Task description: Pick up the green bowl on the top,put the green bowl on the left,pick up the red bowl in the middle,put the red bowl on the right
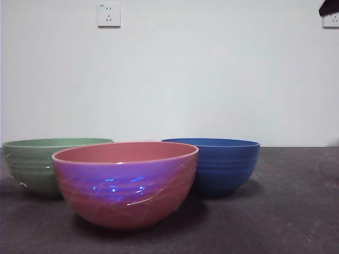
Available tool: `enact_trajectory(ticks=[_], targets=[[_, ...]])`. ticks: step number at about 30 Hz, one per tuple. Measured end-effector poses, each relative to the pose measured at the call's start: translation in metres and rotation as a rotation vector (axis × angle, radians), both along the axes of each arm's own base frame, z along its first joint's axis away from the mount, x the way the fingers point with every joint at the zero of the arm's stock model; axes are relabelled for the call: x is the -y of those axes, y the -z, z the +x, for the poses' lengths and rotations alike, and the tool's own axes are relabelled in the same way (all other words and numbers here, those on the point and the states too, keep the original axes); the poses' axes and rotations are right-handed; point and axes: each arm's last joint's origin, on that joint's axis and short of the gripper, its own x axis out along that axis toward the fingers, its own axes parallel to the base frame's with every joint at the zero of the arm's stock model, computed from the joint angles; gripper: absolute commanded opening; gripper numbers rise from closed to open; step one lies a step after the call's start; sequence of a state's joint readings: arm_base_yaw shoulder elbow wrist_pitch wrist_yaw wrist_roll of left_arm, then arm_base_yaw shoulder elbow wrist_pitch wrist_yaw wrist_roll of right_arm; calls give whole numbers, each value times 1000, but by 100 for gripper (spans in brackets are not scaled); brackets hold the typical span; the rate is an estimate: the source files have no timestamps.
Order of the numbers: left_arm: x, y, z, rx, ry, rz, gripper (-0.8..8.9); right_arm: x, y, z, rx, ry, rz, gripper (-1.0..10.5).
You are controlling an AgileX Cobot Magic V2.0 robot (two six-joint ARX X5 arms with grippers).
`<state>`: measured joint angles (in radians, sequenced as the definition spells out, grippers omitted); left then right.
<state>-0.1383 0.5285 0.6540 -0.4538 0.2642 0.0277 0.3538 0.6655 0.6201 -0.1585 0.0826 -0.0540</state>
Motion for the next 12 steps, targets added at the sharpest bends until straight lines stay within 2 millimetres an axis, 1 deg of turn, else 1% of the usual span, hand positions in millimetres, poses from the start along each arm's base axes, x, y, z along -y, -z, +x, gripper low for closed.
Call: enact_trajectory(ticks=[7, 12], targets=[[0, 6, 0, -67, -2, 3, -3, 0, 2, 0, -16, 8, -5, 4], [0, 7, 0, -81, -3, 2, -3, 1, 2, 0, -18, 19, -8, 4]])
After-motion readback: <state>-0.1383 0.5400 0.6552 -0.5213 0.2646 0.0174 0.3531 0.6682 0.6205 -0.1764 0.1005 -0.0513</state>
